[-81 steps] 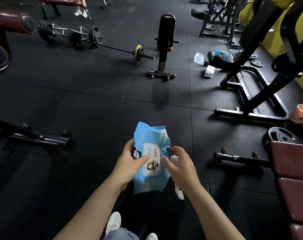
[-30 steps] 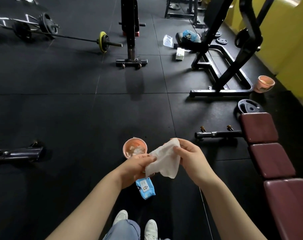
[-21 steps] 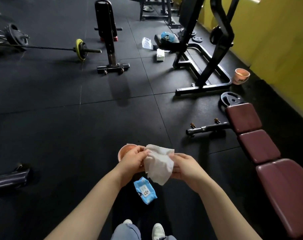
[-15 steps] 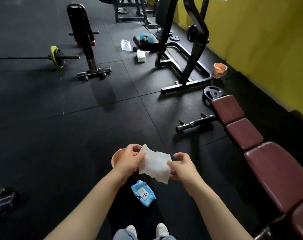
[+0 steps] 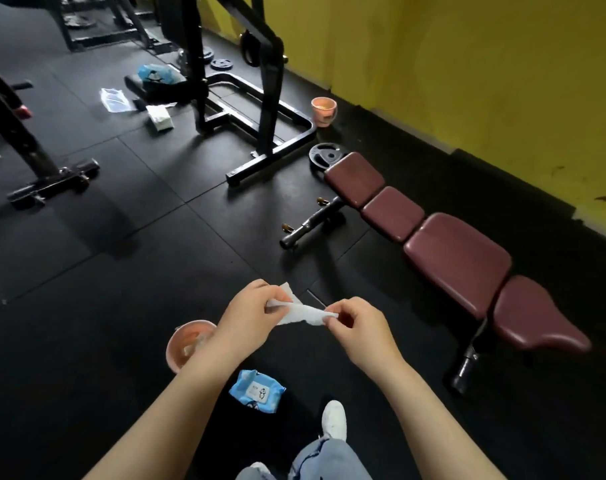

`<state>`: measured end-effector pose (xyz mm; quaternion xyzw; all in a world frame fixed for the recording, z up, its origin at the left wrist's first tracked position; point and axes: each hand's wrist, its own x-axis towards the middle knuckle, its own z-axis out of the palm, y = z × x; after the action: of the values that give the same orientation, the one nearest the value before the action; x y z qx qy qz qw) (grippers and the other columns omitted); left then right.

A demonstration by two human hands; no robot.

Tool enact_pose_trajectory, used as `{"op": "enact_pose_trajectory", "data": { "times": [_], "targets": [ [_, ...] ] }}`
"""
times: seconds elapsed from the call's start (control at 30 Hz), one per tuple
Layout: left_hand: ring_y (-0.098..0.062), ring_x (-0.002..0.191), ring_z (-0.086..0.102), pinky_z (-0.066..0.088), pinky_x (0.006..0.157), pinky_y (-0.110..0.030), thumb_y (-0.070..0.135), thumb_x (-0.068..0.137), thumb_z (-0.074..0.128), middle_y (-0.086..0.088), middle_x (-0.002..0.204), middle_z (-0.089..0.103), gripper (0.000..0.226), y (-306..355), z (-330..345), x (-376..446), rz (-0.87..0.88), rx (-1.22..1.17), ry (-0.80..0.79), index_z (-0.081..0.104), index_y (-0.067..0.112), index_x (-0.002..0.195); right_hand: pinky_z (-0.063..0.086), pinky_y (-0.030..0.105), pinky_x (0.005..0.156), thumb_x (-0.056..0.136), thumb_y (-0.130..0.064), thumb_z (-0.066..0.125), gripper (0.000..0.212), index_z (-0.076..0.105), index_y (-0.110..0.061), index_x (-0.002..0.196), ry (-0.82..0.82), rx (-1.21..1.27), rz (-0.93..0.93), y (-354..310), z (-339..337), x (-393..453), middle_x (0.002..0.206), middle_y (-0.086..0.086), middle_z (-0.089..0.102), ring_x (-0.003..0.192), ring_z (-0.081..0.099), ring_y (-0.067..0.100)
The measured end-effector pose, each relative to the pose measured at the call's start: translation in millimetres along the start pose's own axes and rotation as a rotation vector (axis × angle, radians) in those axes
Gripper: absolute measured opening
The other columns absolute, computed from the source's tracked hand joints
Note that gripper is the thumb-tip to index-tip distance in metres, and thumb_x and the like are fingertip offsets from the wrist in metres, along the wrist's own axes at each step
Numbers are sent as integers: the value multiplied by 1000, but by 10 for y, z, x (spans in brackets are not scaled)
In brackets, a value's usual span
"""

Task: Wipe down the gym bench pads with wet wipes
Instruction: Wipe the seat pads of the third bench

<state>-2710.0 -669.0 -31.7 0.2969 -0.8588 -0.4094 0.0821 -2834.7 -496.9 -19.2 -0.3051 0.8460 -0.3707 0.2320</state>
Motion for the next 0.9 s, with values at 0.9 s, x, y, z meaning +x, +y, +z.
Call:
{"op": "enact_pose_trajectory", "data": {
  "times": [0.9],
  "targets": [
    [-2, 72, 58, 44, 61, -15, 28, 96, 46, 12, 79, 65, 23, 1507, 1691, 2330, -133, -300, 65, 62, 33, 79, 46, 16, 70, 94, -12, 43, 29, 66, -29, 90, 126, 282, 230, 1373, -1642, 2048, 87, -13, 70, 84, 62, 0]
  ]
}}
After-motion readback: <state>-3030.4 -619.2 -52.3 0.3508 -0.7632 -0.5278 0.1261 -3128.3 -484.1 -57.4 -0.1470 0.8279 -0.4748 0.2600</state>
